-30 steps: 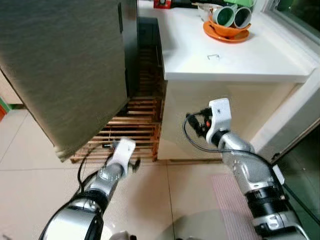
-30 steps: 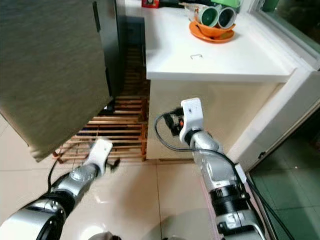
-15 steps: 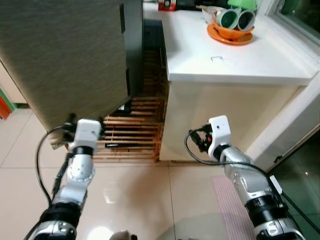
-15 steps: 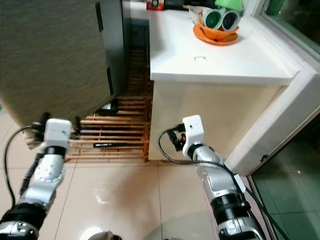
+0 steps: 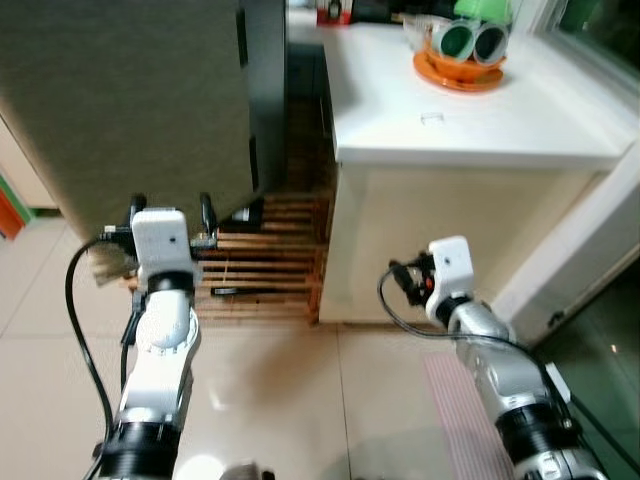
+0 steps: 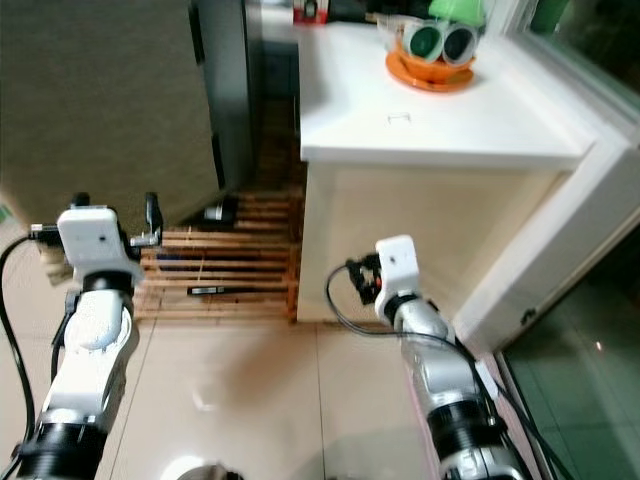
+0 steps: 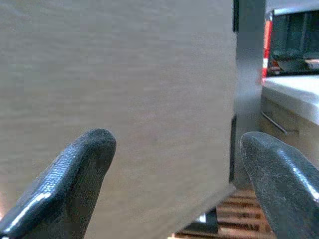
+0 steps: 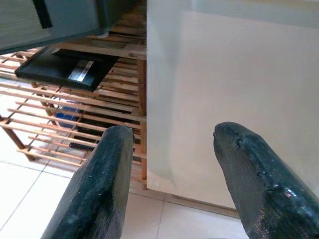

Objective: Restocking fridge

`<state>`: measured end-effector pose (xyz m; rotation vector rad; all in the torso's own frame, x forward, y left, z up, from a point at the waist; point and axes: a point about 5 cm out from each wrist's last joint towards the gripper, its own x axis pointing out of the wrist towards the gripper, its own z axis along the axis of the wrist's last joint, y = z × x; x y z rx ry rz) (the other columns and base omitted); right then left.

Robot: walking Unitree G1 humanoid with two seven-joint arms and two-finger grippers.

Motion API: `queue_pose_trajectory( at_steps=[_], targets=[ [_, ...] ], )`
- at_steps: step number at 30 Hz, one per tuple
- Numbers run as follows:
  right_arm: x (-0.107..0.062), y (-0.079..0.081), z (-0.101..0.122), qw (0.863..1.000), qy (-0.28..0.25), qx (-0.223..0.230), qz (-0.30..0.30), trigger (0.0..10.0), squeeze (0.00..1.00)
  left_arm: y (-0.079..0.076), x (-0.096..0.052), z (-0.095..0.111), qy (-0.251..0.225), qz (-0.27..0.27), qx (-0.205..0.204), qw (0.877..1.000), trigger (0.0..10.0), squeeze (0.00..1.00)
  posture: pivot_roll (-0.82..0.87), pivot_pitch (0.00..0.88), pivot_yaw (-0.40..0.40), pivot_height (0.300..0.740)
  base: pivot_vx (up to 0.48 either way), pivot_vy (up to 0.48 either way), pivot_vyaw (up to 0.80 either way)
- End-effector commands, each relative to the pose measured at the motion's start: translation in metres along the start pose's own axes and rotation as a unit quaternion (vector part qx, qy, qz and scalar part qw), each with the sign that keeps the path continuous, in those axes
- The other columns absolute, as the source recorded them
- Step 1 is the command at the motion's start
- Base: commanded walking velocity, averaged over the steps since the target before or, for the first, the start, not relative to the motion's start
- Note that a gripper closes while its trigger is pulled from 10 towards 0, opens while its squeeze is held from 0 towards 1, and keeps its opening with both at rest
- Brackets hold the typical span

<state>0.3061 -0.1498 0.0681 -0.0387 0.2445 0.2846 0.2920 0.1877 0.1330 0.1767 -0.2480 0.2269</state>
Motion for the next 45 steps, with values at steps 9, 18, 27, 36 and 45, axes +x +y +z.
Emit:
queue_pose_trajectory(
  at_steps=[9,18,27,36,45],
  targets=[
    [0.0,-0.005,0.0,1.0,-0.014,0.0,-0.017,10.0,0.0,-0.013,-0.009,0.0,0.039,-0.027,0.001,0.999,10.0,0.0,0.0,0.0,-0.034,0.74,0.033,0.032,0.22],
    [0.002,-0.007,-0.003,0.999,-0.006,-0.002,-0.033,10.0,0.0,-0.014,-0.009,0.003,0.044,-0.028,-0.002,0.999,10.0,0.0,0.0,0.0,-0.03,0.74,0.334,0.345,0.63],
    [0.002,-0.008,-0.005,0.999,-0.004,0.002,-0.033,10.0,0.0,-0.012,-0.006,0.003,0.046,-0.028,0.0,0.999,10.0,0.0,0.0,0.0,-0.03,0.74,0.347,0.332,0.0],
    [0.003,-0.006,-0.006,1.0,-0.003,0.0,-0.029,10.0,0.0,-0.014,-0.003,0.006,0.047,-0.029,-0.002,0.998,10.0,0.0,-0.01,0.0,-0.03,0.74,0.37,0.306,0.0],
    [0.003,-0.005,-0.007,1.0,-0.003,-0.003,-0.022,10.0,0.0,-0.015,-0.001,0.005,0.05,-0.03,-0.008,0.998,10.0,0.0,-0.01,0.0,-0.03,0.74,0.37,0.305,0.0]
  ],
)
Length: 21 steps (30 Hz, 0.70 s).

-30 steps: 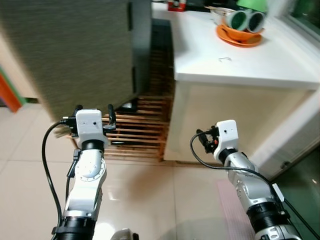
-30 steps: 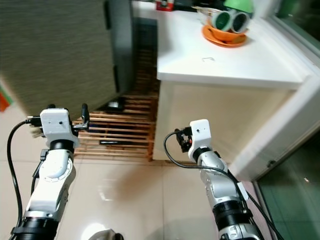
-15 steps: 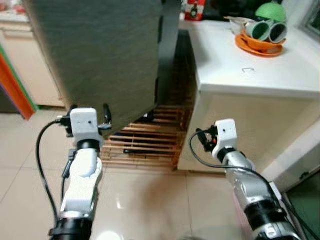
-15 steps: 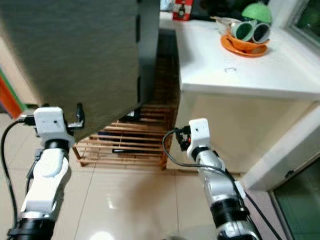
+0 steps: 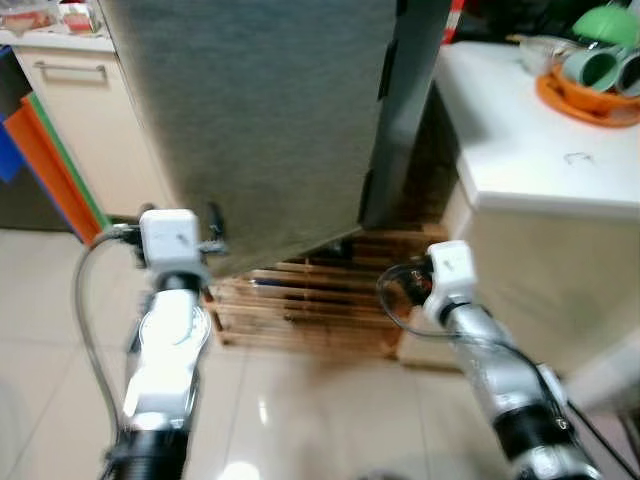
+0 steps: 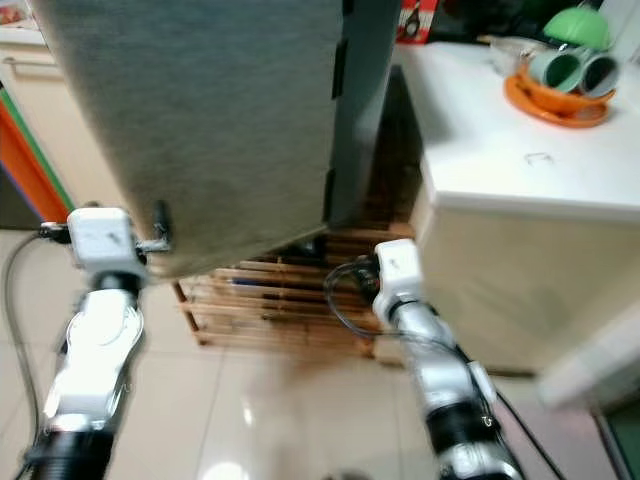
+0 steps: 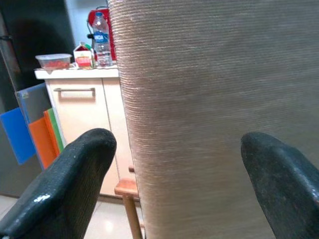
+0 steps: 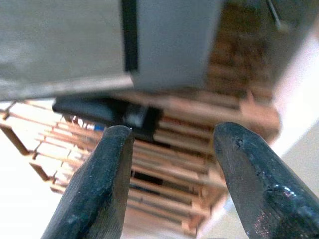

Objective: Restocking fridge

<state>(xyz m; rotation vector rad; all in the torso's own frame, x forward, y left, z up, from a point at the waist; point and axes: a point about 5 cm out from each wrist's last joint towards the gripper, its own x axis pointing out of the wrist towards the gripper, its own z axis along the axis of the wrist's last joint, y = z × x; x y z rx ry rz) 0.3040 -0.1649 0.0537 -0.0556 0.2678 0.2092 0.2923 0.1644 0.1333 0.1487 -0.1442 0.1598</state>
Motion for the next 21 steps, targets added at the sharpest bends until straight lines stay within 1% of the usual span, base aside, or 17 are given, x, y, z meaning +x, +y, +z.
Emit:
queue_pose_trajectory(
  at_steps=[1,2,4,5,7,8,9,10,11,12,13,15,17,18,19,21],
  targets=[
    [0.004,0.01,0.009,1.0,-0.018,-0.002,0.018,10.0,0.0,0.006,0.002,-0.001,0.007,-0.002,0.005,1.0,10.0,0.0,-0.01,0.0,-0.029,0.74,0.0,0.0,0.0],
    [0.004,0.011,0.009,1.0,-0.019,-0.003,0.021,10.0,0.0,0.004,0.001,-0.004,0.017,-0.011,0.006,1.0,10.0,0.0,-0.01,0.0,-0.029,0.74,0.0,0.0,0.0],
    [0.004,0.011,0.009,1.0,-0.02,-0.003,0.022,10.0,0.0,0.004,0.001,-0.005,0.019,-0.013,0.004,1.0,10.0,0.0,-0.01,0.0,-0.029,0.74,0.0,0.0,0.0],
    [0.004,0.012,0.009,1.0,-0.019,-0.003,0.023,10.0,0.0,0.001,0.0,-0.011,0.038,-0.024,0.017,0.999,10.0,0.0,0.0,0.0,-0.028,0.74,0.0,0.0,0.0],
    [0.004,0.012,0.009,1.0,-0.019,-0.004,0.024,10.0,0.0,-0.005,-0.003,-0.022,0.071,-0.047,0.02,0.996,10.0,0.0,0.0,0.0,-0.028,0.74,0.0,0.0,0.0],
    [0.005,0.012,0.009,1.0,-0.019,-0.004,0.024,10.0,0.0,-0.008,-0.005,-0.027,0.083,-0.06,0.018,0.995,10.0,0.0,0.0,0.0,-0.027,0.74,0.0,0.0,0.0],
    [0.005,0.012,0.009,1.0,-0.019,-0.004,0.024,10.0,0.0,-0.008,-0.005,-0.027,0.083,-0.06,0.018,0.995,10.0,0.0,0.0,0.0,-0.027,0.74,0.0,0.0,0.0],
    [0.005,0.013,0.01,0.999,-0.026,-0.003,0.02,10.0,0.0,-0.016,-0.008,-0.035,0.101,-0.092,0.006,0.991,10.0,0.0,0.0,0.0,-0.026,0.74,0.0,0.0,0.0],
    [0.005,0.012,0.012,0.999,-0.033,-0.001,0.015,10.0,0.0,-0.021,-0.01,-0.039,0.108,-0.116,-0.003,0.987,10.0,0.0,0.0,0.0,-0.028,0.74,0.0,0.0,0.0],
    [0.005,0.012,0.012,0.999,-0.033,-0.001,0.015,10.0,0.0,-0.021,-0.01,-0.039,0.108,-0.116,-0.003,0.987,10.0,0.0,0.0,0.0,-0.028,0.74,0.0,0.0,0.0],
    [0.004,0.01,0.017,0.999,-0.05,0.005,-0.002,10.0,0.0,-0.028,-0.011,-0.043,0.113,-0.144,-0.013,0.983,10.0,0.0,0.0,0.0,-0.027,0.74,0.0,0.0,0.0],
    [0.002,0.007,0.024,0.997,-0.076,0.012,-0.024,10.0,0.0,-0.035,-0.012,-0.046,0.116,-0.181,-0.033,0.976,10.0,0.0,-0.01,0.0,-0.023,0.74,0.0,0.0,0.0],
    [-0.004,0.007,0.029,0.994,-0.102,-0.004,-0.039,10.0,0.0,-0.04,-0.012,-0.044,0.115,-0.204,-0.062,0.97,10.0,0.0,-0.02,0.0,-0.017,0.74,0.0,0.0,0.0],
    [-0.007,0.007,0.03,0.993,-0.112,-0.012,-0.046,10.0,0.0,-0.043,-0.012,-0.041,0.109,-0.219,-0.069,0.967,10.0,0.0,-0.03,0.0,-0.014,0.74,0.0,0.0,0.0],
    [-0.007,0.007,0.03,0.993,-0.112,-0.012,-0.046,10.0,0.0,-0.043,-0.012,-0.041,0.109,-0.219,-0.069,0.967,10.0,0.0,-0.03,0.0,-0.014,0.74,0.0,0.0,0.0],
    [-0.008,0.008,0.028,0.993,-0.109,-0.008,-0.048,10.0,0.0,-0.045,-0.013,-0.041,0.104,-0.229,-0.054,0.966,10.0,0.0,-0.03,0.0,-0.013,0.74,0.0,0.0,0.0]
  ],
)
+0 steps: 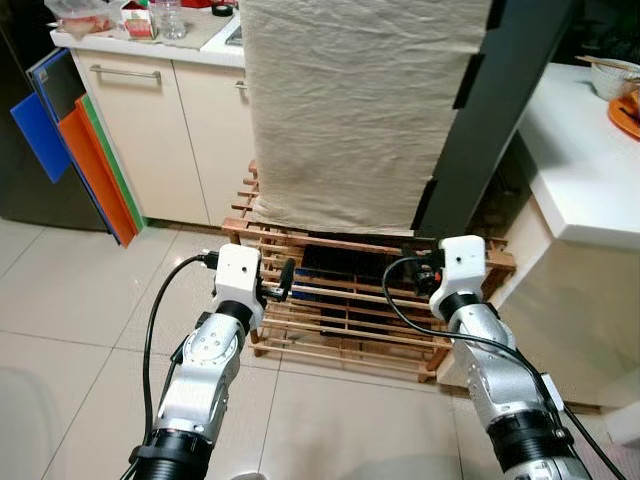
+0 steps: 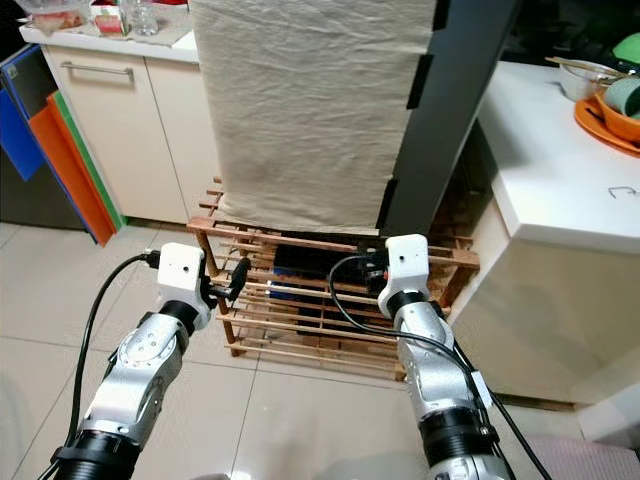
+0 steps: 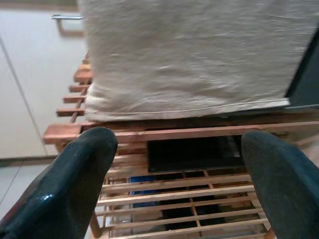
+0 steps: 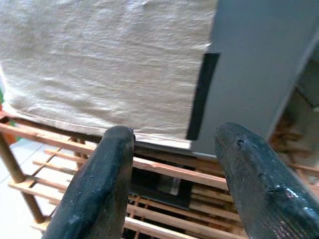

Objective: Restocking fridge

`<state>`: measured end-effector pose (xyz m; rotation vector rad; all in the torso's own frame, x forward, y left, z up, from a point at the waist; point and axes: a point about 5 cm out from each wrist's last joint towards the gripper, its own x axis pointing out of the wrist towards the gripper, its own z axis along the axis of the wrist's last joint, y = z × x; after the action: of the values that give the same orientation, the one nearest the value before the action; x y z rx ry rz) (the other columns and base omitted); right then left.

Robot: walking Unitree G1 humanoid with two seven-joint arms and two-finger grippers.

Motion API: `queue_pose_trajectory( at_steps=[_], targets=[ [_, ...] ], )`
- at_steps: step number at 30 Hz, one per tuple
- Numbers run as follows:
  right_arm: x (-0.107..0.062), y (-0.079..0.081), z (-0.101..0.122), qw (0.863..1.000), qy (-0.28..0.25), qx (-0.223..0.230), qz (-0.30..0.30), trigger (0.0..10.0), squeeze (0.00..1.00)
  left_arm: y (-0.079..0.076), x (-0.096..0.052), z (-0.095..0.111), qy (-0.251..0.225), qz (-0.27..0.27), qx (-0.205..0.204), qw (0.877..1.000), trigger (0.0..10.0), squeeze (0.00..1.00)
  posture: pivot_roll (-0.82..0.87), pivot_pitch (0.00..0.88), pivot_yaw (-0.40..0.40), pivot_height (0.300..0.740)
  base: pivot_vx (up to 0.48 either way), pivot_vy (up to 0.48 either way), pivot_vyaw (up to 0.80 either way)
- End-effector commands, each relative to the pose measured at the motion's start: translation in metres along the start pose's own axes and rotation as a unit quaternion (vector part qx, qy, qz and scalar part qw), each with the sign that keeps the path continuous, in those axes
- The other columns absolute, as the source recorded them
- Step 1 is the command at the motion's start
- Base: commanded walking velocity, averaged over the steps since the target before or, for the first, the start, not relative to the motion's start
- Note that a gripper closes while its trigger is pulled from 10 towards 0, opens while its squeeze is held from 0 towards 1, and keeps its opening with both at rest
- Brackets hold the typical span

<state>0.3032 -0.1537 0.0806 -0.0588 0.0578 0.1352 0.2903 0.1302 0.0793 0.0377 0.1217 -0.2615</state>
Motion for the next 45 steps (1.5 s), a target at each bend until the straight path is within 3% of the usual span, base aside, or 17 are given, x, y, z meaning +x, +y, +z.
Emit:
queue_pose_trajectory(
  at_steps=[1,11,22,27,29,32,35,41,45],
  targets=[
    [-0.003,-0.002,0.0,1.0,-0.005,0.0,-0.008,10.0,0.0,-0.005,0.003,0.007,-0.015,-0.016,0.014,1.0,10.0,0.0,-0.03,0.0,-0.012,0.74,0.0,0.0,0.0],
    [-0.003,0.007,-0.007,1.0,0.005,0.005,0.001,10.0,0.0,0.009,0.003,0.005,-0.018,0.007,0.003,1.0,10.0,0.0,0.0,0.0,-0.003,0.74,0.0,0.341,0.0],
    [-0.012,0.011,-0.019,0.999,0.027,0.008,0.028,10.0,0.0,0.009,0.002,0.007,-0.028,0.01,0.001,1.0,10.0,0.0,0.0,0.0,-0.016,0.74,0.0,0.48,0.0],
    [-0.017,0.001,-0.024,0.999,0.031,0.031,0.0,10.0,0.0,0.01,-0.001,0.004,-0.024,0.011,-0.001,1.0,10.0,0.0,-0.01,0.0,-0.006,0.74,0.0,0.48,0.0],
    [-0.025,-0.016,-0.027,0.996,0.027,0.066,-0.049,10.0,0.0,0.013,-0.004,0.006,-0.034,0.014,0.004,0.999,10.0,0.0,-0.02,0.0,0.006,0.74,0.0,0.48,0.0],
    [-0.031,-0.021,-0.029,0.995,0.024,0.078,-0.063,10.0,0.0,0.015,-0.002,0.011,-0.048,0.02,-0.007,0.999,10.0,0.0,-0.03,0.0,0.008,0.74,0.0,0.48,0.0],
    [-0.037,-0.022,-0.032,0.995,0.031,0.073,-0.063,10.0,0.0,0.017,0.002,0.014,-0.049,0.025,-0.004,0.998,10.0,0.0,-0.03,0.0,0.008,0.74,0.0,0.48,0.0],
    [-0.05,-0.021,-0.039,0.996,0.039,0.054,-0.052,10.0,0.0,0.018,0.005,0.007,-0.023,0.042,0.047,0.998,10.0,0.0,-0.05,0.0,0.008,0.74,0.0,0.16,0.0],
    [-0.052,-0.017,-0.037,0.998,0.032,0.039,-0.036,10.0,0.0,0.012,0.005,0.012,-0.044,0.027,0.037,0.998,10.0,0.0,-0.05,0.0,0.01,0.74,0.075,0.091,0.0]
  ],
)
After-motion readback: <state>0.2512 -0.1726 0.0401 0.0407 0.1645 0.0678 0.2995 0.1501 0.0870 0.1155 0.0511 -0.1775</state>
